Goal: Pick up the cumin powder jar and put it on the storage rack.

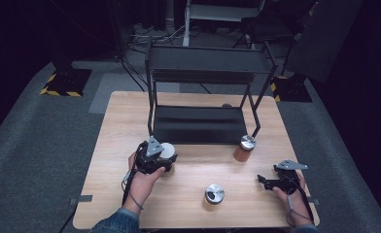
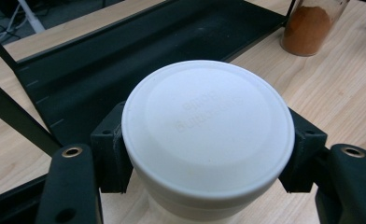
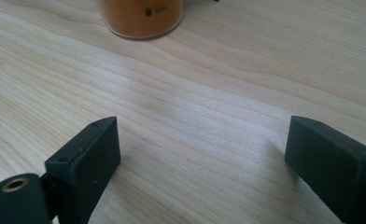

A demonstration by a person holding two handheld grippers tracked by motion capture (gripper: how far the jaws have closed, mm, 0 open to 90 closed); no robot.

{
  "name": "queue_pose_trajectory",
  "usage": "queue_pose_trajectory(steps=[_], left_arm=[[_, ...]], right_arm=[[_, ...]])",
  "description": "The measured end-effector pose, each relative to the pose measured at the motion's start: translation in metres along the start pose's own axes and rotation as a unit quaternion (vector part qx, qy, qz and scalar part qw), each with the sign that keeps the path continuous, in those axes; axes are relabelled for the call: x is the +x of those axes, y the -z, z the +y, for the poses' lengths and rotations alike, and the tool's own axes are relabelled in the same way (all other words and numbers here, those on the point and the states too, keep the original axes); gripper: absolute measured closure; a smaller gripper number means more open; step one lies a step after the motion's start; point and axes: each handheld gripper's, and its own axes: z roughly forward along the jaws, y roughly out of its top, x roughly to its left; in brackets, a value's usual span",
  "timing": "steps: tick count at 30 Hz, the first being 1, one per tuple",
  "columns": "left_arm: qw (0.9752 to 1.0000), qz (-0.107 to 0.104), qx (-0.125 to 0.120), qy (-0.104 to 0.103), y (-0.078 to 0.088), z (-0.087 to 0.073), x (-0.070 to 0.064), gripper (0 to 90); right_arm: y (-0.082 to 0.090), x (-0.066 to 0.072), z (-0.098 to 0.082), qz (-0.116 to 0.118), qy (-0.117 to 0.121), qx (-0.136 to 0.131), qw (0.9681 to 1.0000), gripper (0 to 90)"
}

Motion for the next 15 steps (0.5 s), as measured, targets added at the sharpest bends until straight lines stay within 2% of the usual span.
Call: queue_pose_trajectory(steps=[6,7,8,10,15], left_arm=[[0.9999,0.012,-0.008,-0.004,0.001,0.015,-0.002,33.7],[0.9999,0.006,-0.012,0.005,0.000,0.023,0.001,33.6],[0.9999,0.006,-0.012,0.005,0.000,0.023,0.001,33.6],[0.9999,0.001,-0.011,0.013,-0.001,0.034,0.006,33.6],[0.9999,0.000,-0.015,0.001,-0.007,0.060,0.010,33.6]], right_arm=[[0.000,0.001,0.000,-0.002,-0.002,0.001,1.0000,9.7],[0.000,0.001,0.000,-0.003,-0.003,0.001,1.0000,9.6],[0.000,0.001,0.000,-0.003,-0.003,0.001,1.0000,9.6],[0.000,0.001,0.000,-0.004,-0.003,0.001,1.0000,9.6],[0.001,0.001,0.000,-0.004,-0.004,0.001,1.0000,9.6]])
